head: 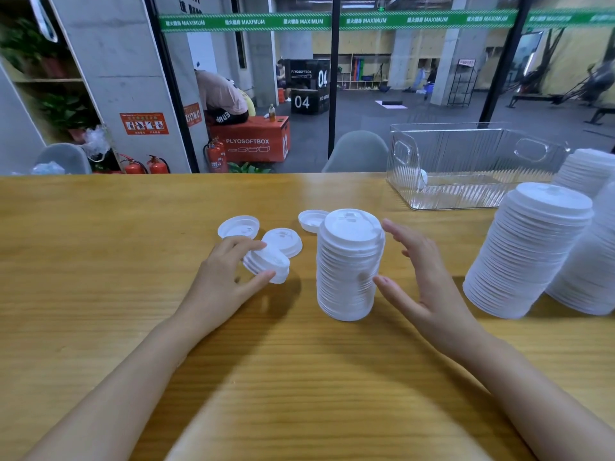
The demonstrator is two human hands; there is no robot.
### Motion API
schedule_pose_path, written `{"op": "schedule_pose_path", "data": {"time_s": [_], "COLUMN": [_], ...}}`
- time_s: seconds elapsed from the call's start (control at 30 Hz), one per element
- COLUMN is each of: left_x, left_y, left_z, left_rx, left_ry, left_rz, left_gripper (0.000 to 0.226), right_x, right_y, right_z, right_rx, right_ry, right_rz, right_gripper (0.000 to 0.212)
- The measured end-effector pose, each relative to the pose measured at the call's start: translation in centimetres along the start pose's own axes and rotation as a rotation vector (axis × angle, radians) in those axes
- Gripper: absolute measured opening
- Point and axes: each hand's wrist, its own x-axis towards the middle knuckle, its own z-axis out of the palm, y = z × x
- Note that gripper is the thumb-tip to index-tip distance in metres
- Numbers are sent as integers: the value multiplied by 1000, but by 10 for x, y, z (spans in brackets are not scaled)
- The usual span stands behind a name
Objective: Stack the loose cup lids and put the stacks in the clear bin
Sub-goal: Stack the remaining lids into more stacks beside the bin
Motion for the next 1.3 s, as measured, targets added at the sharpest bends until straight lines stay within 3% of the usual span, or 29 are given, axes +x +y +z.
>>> {"op": "schedule_pose_path", "data": {"time_s": [0.3,0.5,0.73,1.0,1.3], "left_x": [-1,1,12,18,20], "left_y": [0,6,61,107,102], "left_z": [0,-1,-14,9,20], "left_rx": [-63,-130,-390,-444,-391], "left_ry": [13,75,269,36,2], "left_rz": [-49,-63,38,119,134], "left_gripper": [29,48,43,44,45], "right_x": [0,0,1,1,2], "right_y": [-1,-1,-3,-2,-4], "right_z": [0,-1,-1,-2,-2], "right_rx": [8,-4,-13,-15,-27], "right_ry": [-1,4,13,52,29], "right_rz": [-4,-10,-14,-7,-30], "right_gripper": [61,60,62,62,62]}}
